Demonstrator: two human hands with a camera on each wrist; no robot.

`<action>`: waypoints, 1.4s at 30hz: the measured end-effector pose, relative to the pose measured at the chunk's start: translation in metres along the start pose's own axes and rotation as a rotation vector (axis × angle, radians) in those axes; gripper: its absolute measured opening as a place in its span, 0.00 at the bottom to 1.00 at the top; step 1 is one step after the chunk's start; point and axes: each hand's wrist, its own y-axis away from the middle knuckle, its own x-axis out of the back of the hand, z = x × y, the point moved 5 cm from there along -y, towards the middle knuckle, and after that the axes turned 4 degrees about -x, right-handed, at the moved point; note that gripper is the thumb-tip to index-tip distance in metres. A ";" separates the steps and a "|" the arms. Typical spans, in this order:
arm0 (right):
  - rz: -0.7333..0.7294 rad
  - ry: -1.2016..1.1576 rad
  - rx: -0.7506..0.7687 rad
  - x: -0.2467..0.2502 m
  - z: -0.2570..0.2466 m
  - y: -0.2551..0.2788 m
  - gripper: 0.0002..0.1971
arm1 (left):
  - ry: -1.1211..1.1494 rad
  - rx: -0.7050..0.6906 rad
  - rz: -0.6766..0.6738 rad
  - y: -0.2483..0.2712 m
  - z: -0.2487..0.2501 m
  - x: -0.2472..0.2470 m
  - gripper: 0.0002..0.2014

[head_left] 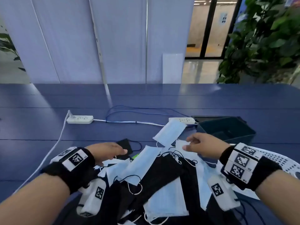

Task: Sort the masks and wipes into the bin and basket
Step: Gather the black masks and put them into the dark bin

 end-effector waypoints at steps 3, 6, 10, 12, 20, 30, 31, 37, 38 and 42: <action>-0.141 0.197 -0.047 -0.018 0.013 -0.010 0.31 | -0.083 0.033 -0.039 -0.023 -0.011 -0.018 0.17; -0.142 0.322 -0.034 -0.035 0.015 -0.020 0.38 | -0.109 0.055 -0.103 -0.048 -0.019 -0.034 0.17; -0.160 0.434 -0.034 -0.056 0.016 -0.038 0.41 | -0.121 0.088 -0.131 -0.084 -0.027 -0.048 0.25; -0.200 0.479 -0.033 -0.068 0.014 -0.042 0.40 | -0.216 0.093 -0.150 -0.098 -0.029 -0.056 0.28; -0.092 0.470 0.042 -0.091 0.007 -0.049 0.20 | -0.524 -0.160 0.108 -0.077 -0.006 -0.053 0.13; 0.400 0.246 0.178 -0.025 0.008 0.050 0.04 | 0.223 -0.411 0.417 0.057 -0.007 -0.030 0.11; 0.424 0.226 0.181 -0.020 0.009 0.065 0.05 | 0.353 -0.434 0.399 0.072 -0.002 -0.034 0.13; 0.542 -0.077 0.184 -0.002 0.026 0.132 0.08 | 0.488 -0.569 0.386 0.136 0.020 -0.071 0.17; 0.530 -0.156 0.193 -0.004 0.030 0.140 0.06 | 0.478 -0.582 0.402 0.142 0.022 -0.077 0.18; 0.522 -0.284 0.244 -0.015 0.044 0.164 0.02 | 0.506 -0.633 0.378 0.150 0.028 -0.100 0.20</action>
